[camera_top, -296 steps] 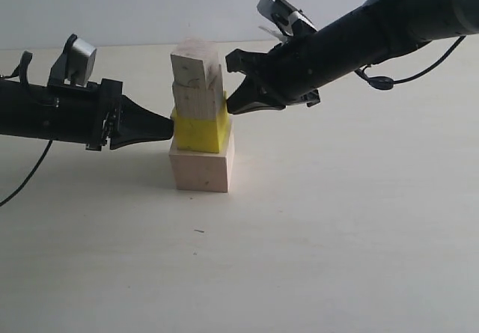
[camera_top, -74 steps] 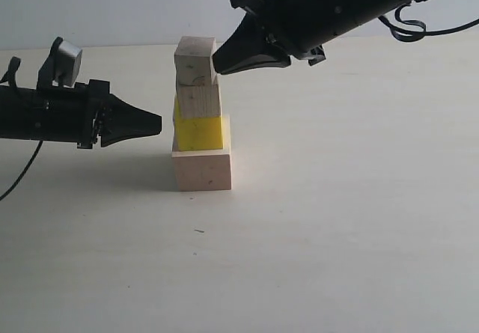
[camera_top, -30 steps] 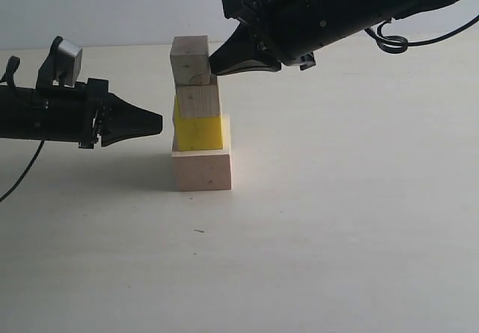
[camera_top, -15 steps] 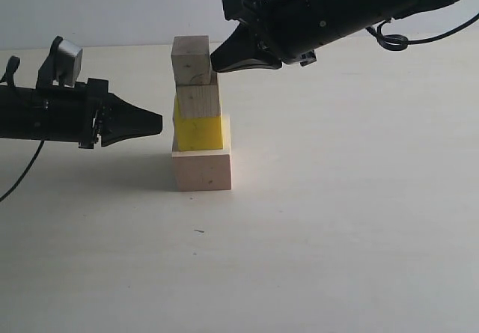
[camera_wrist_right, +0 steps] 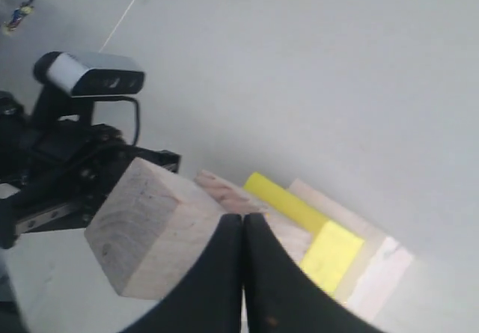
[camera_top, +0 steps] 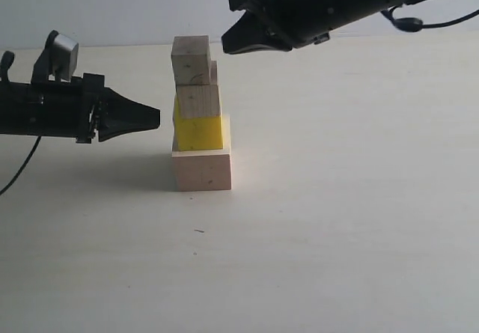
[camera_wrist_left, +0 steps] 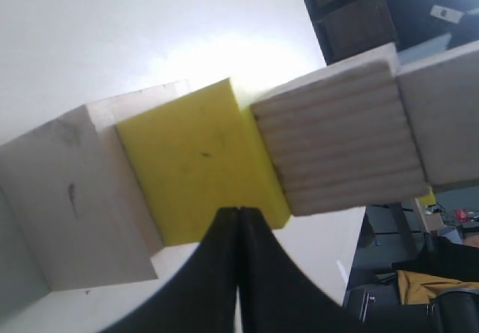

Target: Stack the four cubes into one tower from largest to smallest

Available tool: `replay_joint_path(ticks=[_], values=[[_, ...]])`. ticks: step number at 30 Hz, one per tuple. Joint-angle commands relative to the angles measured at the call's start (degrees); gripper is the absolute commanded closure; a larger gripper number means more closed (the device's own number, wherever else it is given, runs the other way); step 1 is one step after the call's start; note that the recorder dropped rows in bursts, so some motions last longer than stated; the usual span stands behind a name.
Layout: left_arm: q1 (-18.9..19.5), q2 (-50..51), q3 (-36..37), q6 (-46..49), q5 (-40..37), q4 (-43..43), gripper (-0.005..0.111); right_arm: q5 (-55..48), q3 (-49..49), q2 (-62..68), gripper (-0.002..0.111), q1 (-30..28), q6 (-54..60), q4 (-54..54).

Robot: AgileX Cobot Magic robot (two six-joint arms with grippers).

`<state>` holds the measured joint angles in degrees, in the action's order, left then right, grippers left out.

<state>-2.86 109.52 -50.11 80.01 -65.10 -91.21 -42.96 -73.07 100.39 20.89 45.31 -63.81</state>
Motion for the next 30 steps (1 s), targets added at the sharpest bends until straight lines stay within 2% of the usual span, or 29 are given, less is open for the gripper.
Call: replay_joint_path(ticks=[1,6,9,11,16,22,30], values=[[2.46,-3.97,0.02,0.31,2.13,-0.43,0.107,6.39,0.05,-4.54,0.108,-1.19,-3.44,12.52],[6.90,-9.70,0.02,0.31,3.92,-0.53,0.107,10.68,0.05,-8.81,0.108,-5.56,-6.39,22.33],[9.66,-13.95,0.02,0.55,5.67,-1.04,0.107,12.47,0.05,-11.87,0.108,-7.65,-6.32,24.38],[10.84,-17.45,0.57,1.06,9.44,-1.29,0.107,14.41,0.41,-14.58,0.108,-8.60,-5.87,24.38],[11.48,-28.68,3.37,4.55,21.81,-2.18,0.107,23.75,3.60,-22.17,0.108,-8.86,-2.25,24.89],[11.48,-43.79,4.74,7.38,32.03,-3.61,0.107,31.82,10.34,-30.75,0.108,-8.86,1.64,24.89],[11.48,-63.89,4.74,8.44,38.27,-3.74,0.107,32.45,16.81,-41.36,0.108,-8.86,1.11,24.89]])
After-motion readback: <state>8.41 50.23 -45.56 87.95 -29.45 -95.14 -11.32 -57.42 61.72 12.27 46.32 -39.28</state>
